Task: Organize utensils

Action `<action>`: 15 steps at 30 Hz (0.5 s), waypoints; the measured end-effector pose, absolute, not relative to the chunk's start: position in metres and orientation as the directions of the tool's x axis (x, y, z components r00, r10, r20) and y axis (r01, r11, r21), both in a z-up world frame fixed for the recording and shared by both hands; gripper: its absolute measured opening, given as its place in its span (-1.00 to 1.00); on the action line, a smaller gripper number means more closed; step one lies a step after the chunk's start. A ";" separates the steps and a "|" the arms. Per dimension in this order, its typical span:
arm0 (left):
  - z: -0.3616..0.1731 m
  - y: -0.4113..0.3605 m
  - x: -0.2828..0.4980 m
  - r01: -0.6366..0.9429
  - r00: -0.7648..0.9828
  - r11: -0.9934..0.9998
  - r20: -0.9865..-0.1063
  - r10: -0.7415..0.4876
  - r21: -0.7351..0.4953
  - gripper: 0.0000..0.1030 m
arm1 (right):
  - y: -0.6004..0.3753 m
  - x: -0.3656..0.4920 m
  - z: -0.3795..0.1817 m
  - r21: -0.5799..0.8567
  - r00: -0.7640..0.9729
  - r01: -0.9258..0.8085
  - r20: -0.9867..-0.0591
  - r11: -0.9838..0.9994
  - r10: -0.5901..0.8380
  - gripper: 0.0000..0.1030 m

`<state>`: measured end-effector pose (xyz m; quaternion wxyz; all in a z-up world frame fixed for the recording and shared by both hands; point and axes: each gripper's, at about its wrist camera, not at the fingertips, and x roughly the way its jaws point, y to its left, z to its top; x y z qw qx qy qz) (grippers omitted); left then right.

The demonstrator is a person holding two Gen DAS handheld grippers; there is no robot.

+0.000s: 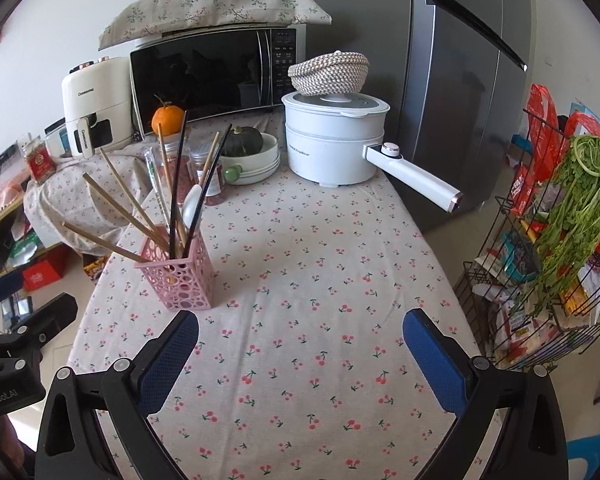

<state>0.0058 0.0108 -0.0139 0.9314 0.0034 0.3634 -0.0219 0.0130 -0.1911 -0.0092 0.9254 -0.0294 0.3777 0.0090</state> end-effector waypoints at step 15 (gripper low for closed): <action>-0.016 0.013 0.011 0.020 0.724 0.999 -0.688 -0.038 -0.035 0.98 | -0.189 0.013 -0.010 -0.044 0.722 -0.031 -0.692 0.999 -0.008 1.00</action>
